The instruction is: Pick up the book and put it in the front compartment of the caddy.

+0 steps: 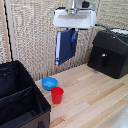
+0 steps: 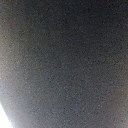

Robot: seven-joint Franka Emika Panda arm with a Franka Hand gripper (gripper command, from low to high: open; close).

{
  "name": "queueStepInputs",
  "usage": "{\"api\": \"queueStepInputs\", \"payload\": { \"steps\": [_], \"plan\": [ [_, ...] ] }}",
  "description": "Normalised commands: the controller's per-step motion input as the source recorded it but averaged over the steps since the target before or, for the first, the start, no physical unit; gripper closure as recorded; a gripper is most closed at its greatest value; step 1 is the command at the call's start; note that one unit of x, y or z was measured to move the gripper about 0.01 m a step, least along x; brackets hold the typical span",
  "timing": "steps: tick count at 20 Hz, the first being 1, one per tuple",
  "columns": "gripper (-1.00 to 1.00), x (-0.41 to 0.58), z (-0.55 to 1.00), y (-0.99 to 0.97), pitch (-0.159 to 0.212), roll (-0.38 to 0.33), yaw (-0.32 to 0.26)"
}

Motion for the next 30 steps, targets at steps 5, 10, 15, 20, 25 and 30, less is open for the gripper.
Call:
{"api": "queueStepInputs", "payload": {
  "steps": [5, 10, 15, 20, 25, 30],
  "plan": [
    [1.0, 0.0, 0.34, 0.79, 0.0, 0.0, -0.09],
    [1.0, 0.0, 0.33, 0.79, 0.0, -0.009, -0.099],
    [1.0, 0.0, 0.25, 0.8, 0.0, -0.01, -0.102],
    [1.0, 0.0, 0.24, 0.8, 0.001, -0.011, -0.096],
    [1.0, -0.051, 0.31, 0.83, 0.001, -0.015, -0.063],
    [1.0, -0.114, 0.42, 0.85, 0.0, -0.021, -0.035]
  ]
}}
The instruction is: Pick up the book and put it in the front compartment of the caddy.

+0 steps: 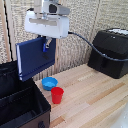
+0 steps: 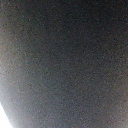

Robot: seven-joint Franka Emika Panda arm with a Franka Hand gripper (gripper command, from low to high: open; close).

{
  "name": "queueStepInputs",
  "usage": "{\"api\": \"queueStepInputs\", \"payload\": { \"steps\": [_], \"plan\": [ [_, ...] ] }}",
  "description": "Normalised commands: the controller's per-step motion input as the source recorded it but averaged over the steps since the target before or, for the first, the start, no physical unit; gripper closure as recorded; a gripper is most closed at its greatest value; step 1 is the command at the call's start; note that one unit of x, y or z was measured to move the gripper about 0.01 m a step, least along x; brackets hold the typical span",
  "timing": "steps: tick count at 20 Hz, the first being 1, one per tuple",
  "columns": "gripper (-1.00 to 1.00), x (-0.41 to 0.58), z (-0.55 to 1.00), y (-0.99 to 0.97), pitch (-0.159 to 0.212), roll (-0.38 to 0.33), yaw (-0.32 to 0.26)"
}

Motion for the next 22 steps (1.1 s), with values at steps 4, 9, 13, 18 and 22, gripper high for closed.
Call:
{"api": "queueStepInputs", "payload": {
  "steps": [4, 9, 13, 18, 22],
  "plan": [
    [1.0, -0.096, 0.38, 0.83, 0.0, -0.027, -0.047],
    [1.0, -0.011, 0.14, 0.82, 0.014, -0.051, -0.073],
    [1.0, -0.001, -0.02, 0.84, 0.064, -0.066, -0.076],
    [1.0, 0.0, -0.2, 0.83, 0.067, -0.088, -0.09],
    [1.0, 0.0, -0.36, 0.73, 0.011, -0.169, -0.075]
  ]
}}
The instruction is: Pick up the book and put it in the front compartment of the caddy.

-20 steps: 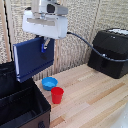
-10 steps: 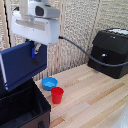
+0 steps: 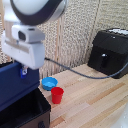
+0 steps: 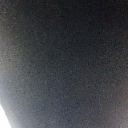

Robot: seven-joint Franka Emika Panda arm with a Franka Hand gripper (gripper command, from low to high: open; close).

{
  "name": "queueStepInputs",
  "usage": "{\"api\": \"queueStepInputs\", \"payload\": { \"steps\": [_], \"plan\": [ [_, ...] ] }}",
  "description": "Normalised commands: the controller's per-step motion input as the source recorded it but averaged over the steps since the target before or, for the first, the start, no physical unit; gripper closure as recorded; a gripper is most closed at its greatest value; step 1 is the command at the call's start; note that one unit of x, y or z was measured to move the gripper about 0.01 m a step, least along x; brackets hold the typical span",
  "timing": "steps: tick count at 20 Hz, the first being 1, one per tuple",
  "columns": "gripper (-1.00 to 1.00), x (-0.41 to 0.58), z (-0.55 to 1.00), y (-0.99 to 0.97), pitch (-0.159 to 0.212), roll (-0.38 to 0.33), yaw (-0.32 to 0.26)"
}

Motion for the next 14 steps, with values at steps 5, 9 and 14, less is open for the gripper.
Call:
{"api": "queueStepInputs", "payload": {
  "steps": [5, 9, 14],
  "plan": [
    [-1.0, 0.135, -0.29, 0.27, 0.0, -0.118, -0.018],
    [-1.0, 0.296, 0.03, -0.35, 0.0, 0.008, 0.013],
    [-1.0, 0.245, 0.13, -0.4, 0.061, 0.058, 0.031]
  ]
}}
